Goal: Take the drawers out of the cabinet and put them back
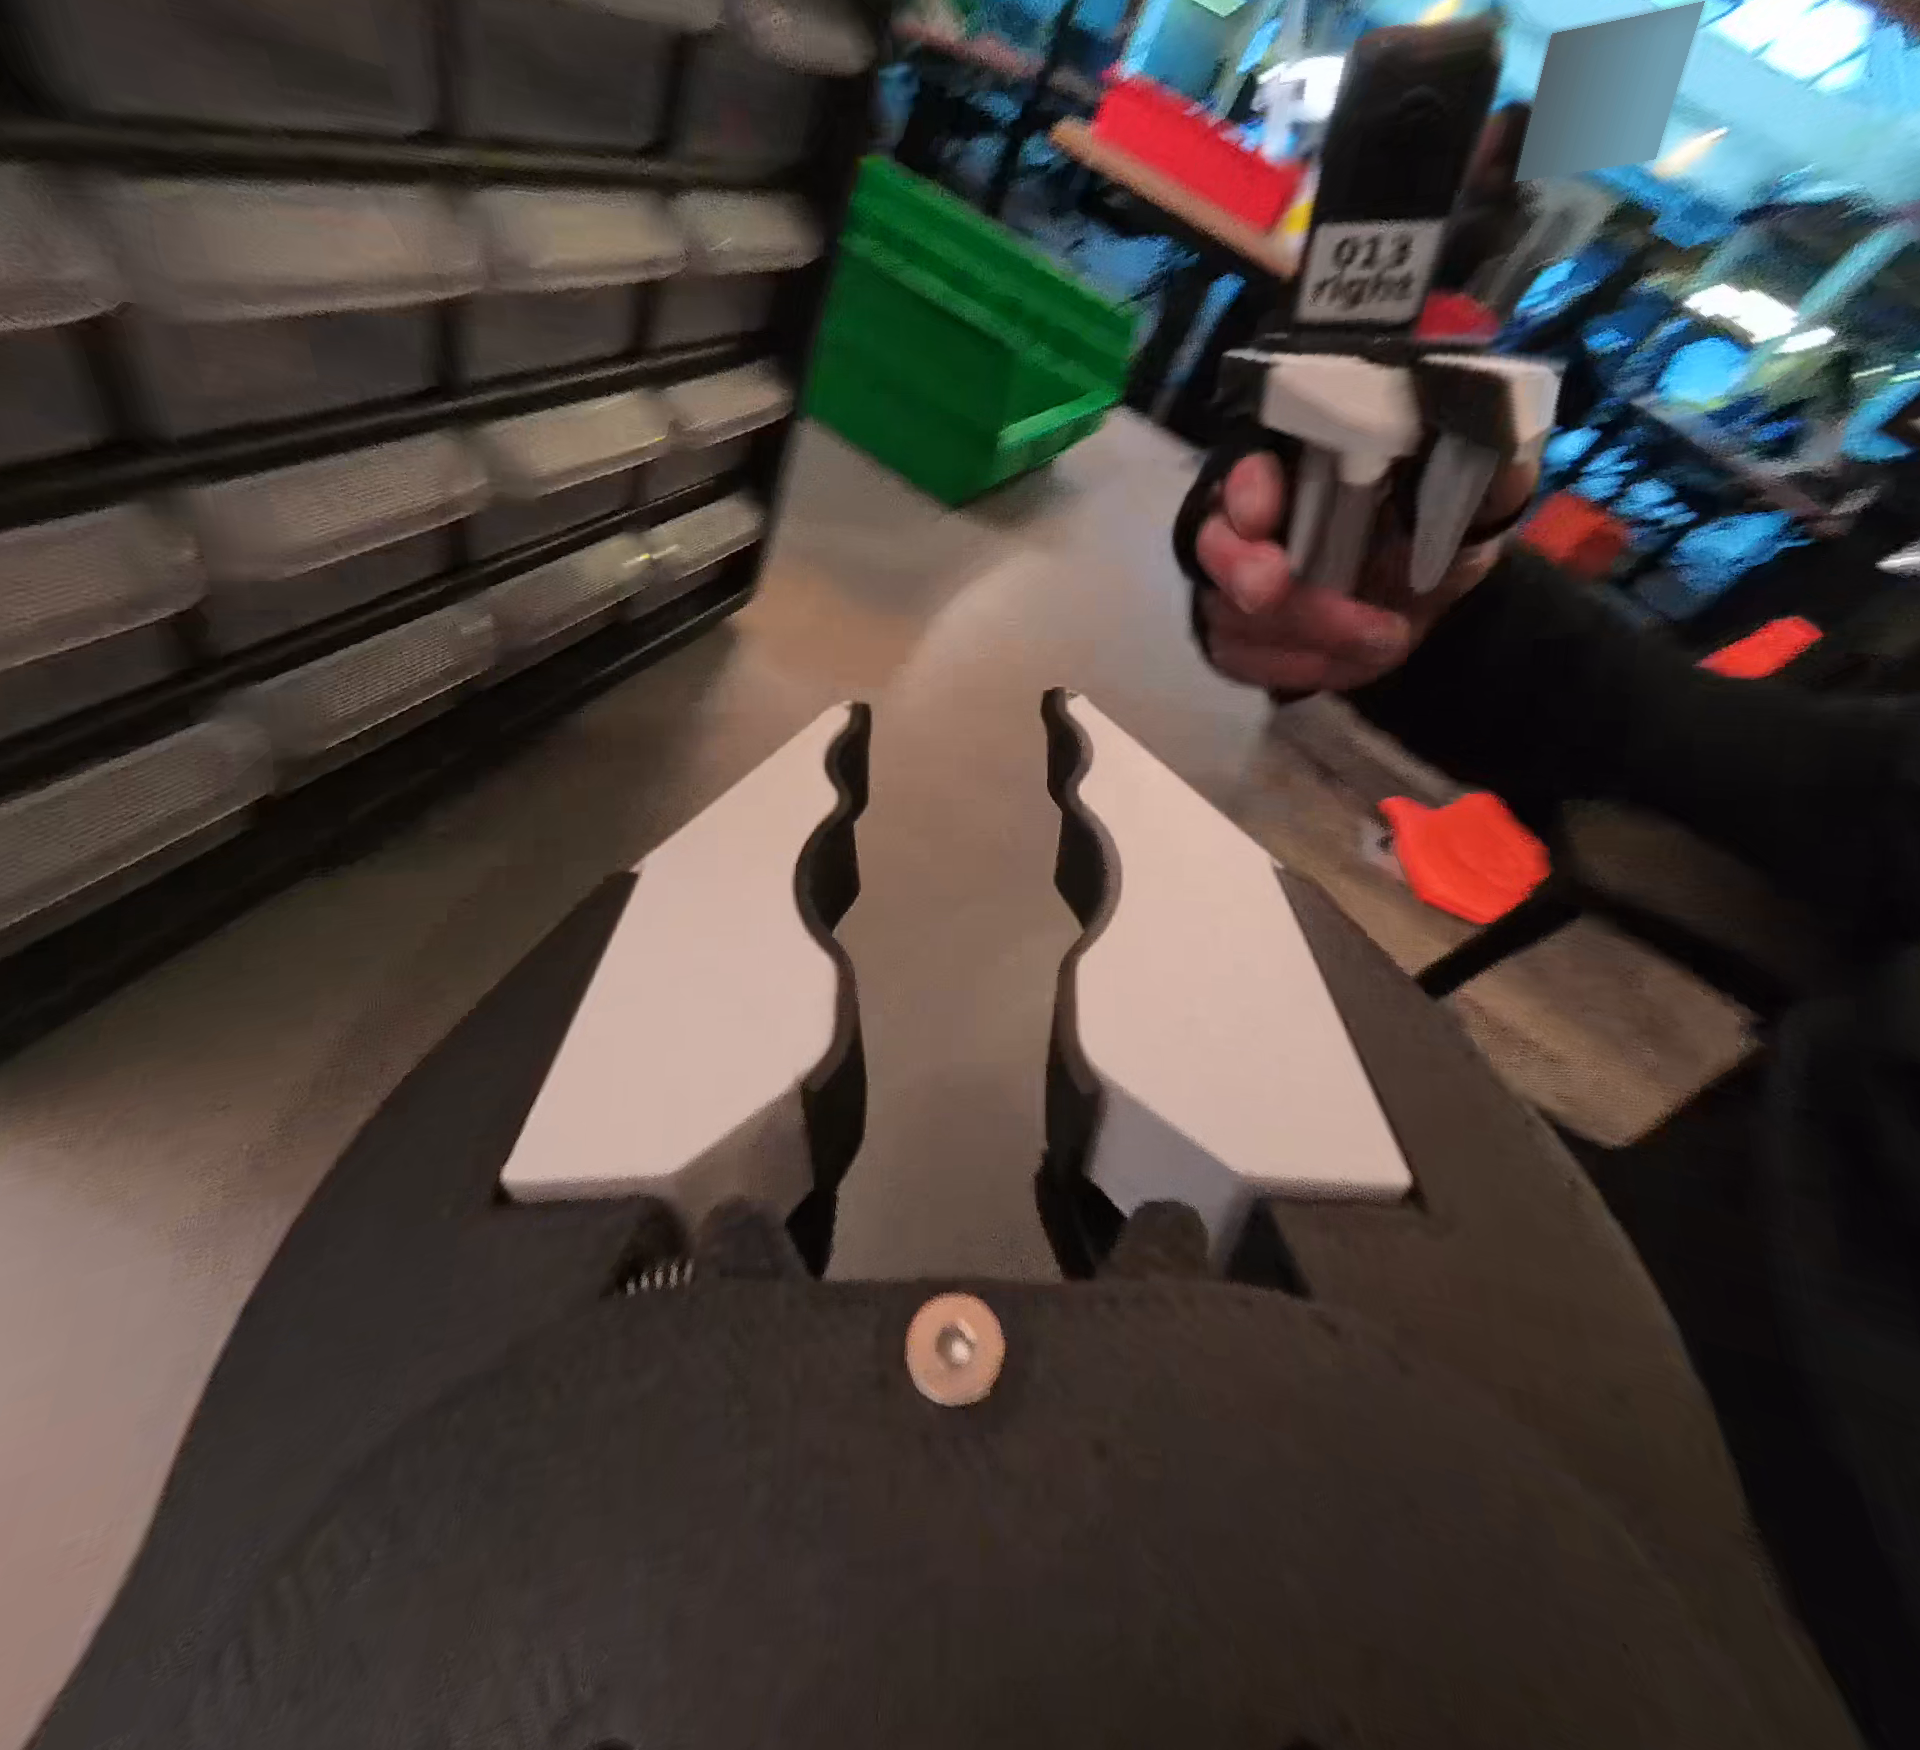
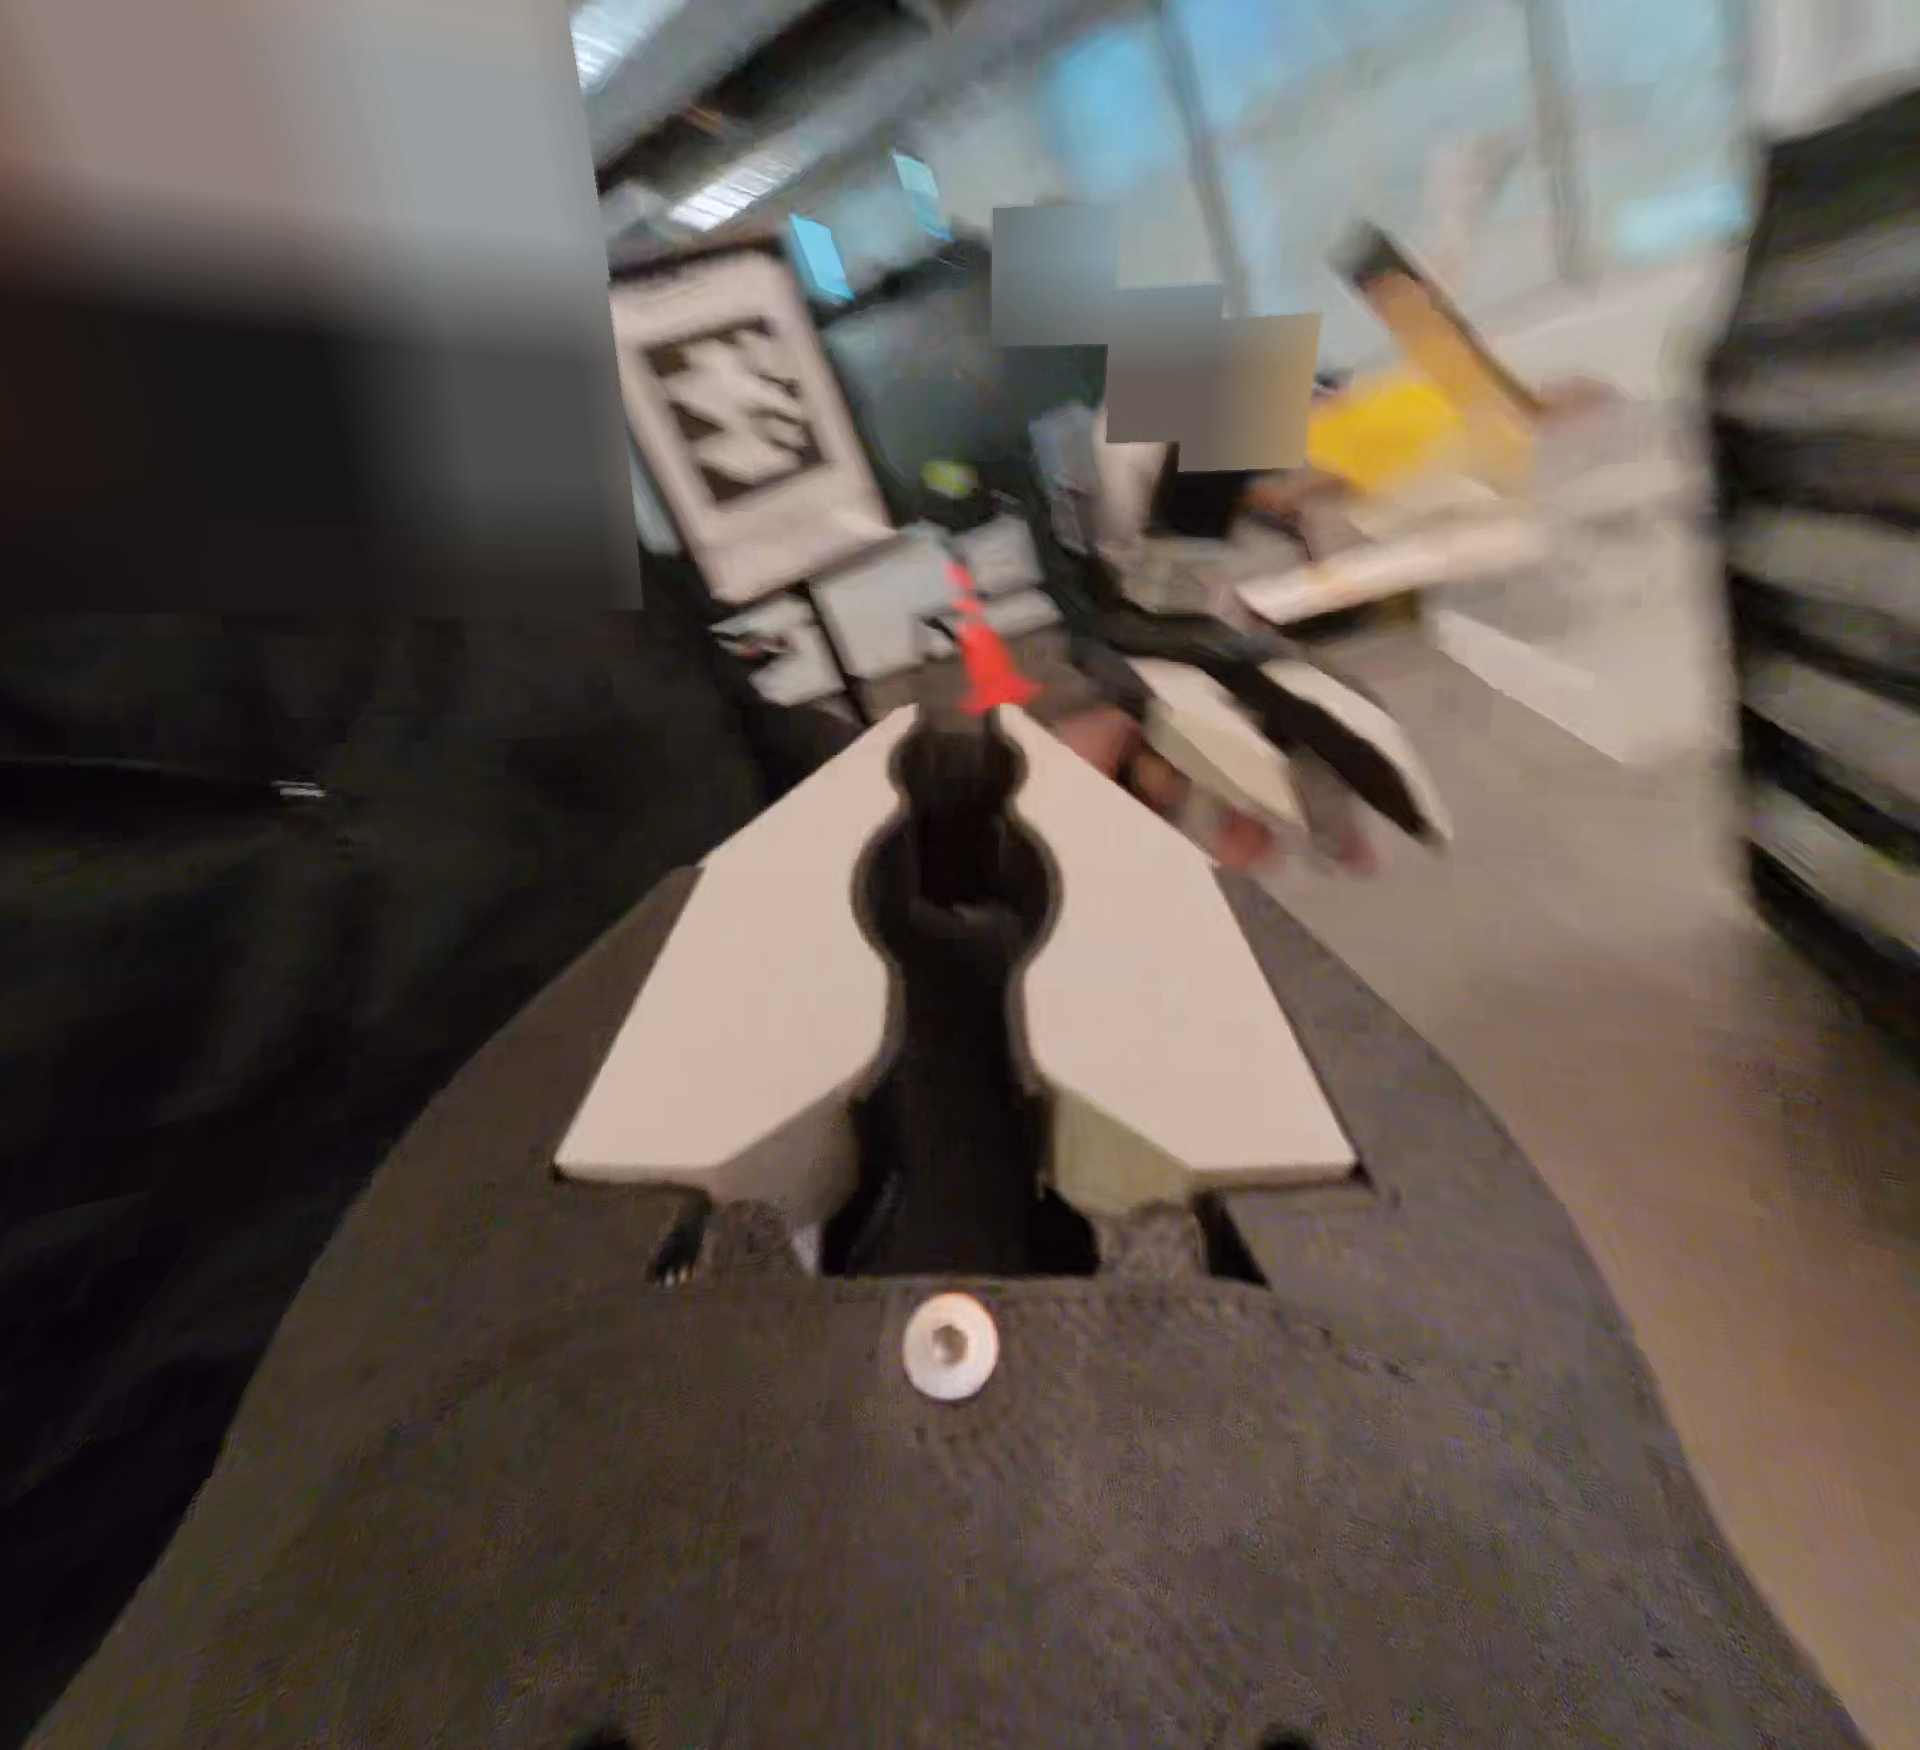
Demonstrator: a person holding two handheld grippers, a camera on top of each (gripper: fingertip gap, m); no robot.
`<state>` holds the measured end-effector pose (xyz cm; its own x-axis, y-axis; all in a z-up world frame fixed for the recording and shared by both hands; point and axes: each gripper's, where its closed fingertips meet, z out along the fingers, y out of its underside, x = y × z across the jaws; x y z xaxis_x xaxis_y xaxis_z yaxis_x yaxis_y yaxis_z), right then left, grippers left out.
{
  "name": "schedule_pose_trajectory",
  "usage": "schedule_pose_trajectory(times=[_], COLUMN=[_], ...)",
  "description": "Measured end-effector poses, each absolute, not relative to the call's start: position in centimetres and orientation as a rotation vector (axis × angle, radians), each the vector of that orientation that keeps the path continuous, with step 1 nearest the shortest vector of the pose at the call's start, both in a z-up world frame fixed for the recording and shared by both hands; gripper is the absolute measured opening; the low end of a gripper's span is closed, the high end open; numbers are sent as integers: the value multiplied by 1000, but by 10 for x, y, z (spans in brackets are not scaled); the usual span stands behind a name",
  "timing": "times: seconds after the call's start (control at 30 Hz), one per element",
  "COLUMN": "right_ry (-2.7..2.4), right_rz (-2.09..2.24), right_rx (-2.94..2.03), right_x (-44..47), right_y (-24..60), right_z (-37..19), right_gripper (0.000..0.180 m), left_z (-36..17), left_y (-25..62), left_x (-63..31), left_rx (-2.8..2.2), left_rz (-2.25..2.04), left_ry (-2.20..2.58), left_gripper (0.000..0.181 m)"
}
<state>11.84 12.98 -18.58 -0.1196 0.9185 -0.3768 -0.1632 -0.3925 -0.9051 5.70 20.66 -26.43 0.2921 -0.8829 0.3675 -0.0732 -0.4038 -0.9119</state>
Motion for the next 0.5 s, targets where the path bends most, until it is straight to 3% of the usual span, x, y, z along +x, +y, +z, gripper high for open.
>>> schedule_pose_trajectory(times=[0.03,0.1,0.17,0.27,0.5], right_ry=[-958,-1077,-1146,-1166,-1171], right_rz=[1706,1744,1747,1766,1687], right_rx=[-1184,-1074,-1049,-961,-838], right_x=[112,93,74,62,63], right_y=[109,77,60,41,25], right_z=[-165,-145,-137,-117,-87], right_gripper=[0,5,18,31,33], left_z=[-254,-240,-222,-202,-179], left_y=[196,173,149,131,113], left_x=[71,99,124,139,127], left_rx=[-1677,-1615,-1544,-1471,-1395], left_rz=[-1283,-1379,-1486,-1498,-1649], left_ry=[886,931,966,1013,1066], left_gripper=[33,35,36,22,42])
